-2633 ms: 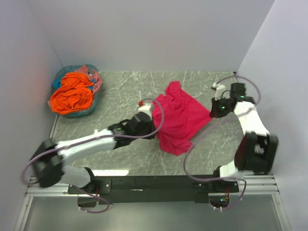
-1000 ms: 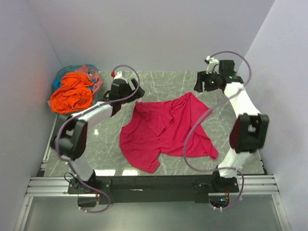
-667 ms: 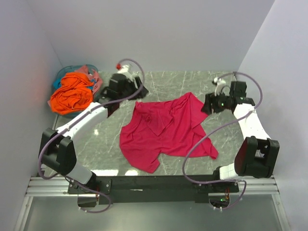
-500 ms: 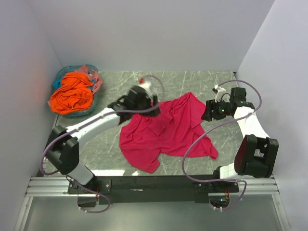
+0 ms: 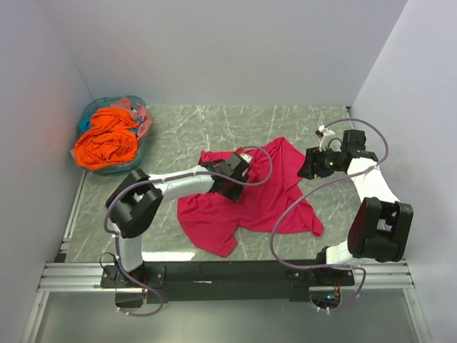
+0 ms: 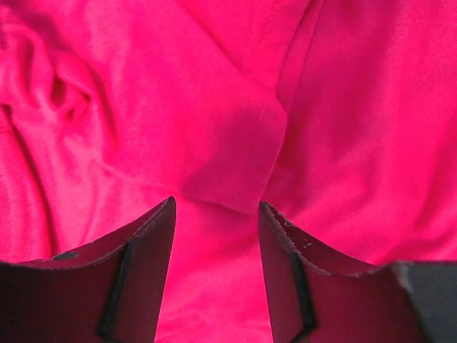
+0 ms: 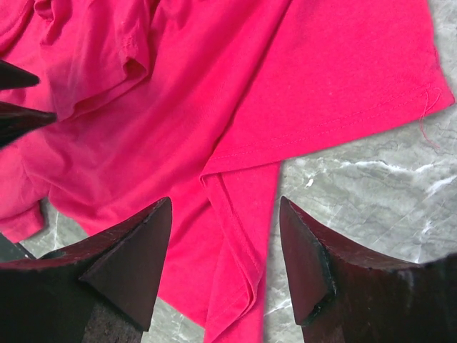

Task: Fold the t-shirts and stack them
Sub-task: Flatten the tshirt out

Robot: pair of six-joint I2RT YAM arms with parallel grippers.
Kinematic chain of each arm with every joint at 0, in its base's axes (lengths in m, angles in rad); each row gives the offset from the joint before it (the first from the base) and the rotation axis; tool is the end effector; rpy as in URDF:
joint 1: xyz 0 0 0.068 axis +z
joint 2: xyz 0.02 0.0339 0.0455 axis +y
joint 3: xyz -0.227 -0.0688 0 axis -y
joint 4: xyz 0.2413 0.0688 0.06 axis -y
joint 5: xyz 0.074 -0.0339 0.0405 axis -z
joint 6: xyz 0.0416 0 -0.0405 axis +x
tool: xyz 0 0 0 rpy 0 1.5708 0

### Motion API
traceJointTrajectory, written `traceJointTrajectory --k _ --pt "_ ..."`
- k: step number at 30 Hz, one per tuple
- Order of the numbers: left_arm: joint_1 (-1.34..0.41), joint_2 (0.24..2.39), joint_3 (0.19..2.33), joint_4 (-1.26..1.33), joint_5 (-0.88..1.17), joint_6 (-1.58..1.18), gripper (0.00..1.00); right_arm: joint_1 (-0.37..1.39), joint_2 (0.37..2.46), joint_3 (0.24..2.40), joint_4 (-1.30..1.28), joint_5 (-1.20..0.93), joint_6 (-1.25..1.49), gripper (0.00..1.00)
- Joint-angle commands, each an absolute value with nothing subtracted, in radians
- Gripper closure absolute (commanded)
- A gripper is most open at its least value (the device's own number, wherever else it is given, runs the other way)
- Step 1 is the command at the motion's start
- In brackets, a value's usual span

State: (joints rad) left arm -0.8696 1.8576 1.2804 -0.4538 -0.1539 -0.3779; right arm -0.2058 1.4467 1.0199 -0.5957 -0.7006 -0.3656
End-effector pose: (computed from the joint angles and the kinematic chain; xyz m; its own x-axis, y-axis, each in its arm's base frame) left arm 0.2489 -0.2850 0.1511 -0.7742 0.3518 -0.5262 0.4503 0.8903 -0.0674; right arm 0.2909 -0.0333 0.2032 -0.7184 -0.1292 -0.6835 -0.4600 0.8253 0.3275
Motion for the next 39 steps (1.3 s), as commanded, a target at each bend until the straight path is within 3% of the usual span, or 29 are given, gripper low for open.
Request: traceJointTrajectory --k 1,14,16,20,24,35,39 --pt "-0.894 1.884 1.341 -0.466 -0.218 -0.357 0.45 -0.215 1.448 1.026 -0.581 -0.724 -0.382 0.32" --pt "-0.928 1.986 1.399 -0.505 -0.242 -0.351 0.54 -0.222 1.451 1.029 -0.591 -0.741 -0.383 0.32" --pt "-0.930 1.988 1.397 -0.503 -0.252 -0.353 0.59 -0.225 1.451 1.031 -0.592 -0.744 -0.385 0.32" --pt "-0.934 1.968 1.397 -0.494 -0.290 -0.357 0.82 -0.227 1.453 1.029 -0.597 -0.749 -0.390 0.32" --pt "-0.939 1.881 1.384 -0.474 -0.301 -0.362 0.90 -0.230 1.448 1.026 -0.594 -0.746 -0.393 0.32" --pt "-0.919 1.769 1.397 -0.472 -0.204 -0.354 0.90 -0.230 1.466 1.035 -0.592 -0.732 -0.394 0.33" --pt "-0.896 1.764 1.388 -0.451 -0.160 -0.356 1.00 -0.232 1.468 1.038 -0.592 -0.730 -0.394 0.33"
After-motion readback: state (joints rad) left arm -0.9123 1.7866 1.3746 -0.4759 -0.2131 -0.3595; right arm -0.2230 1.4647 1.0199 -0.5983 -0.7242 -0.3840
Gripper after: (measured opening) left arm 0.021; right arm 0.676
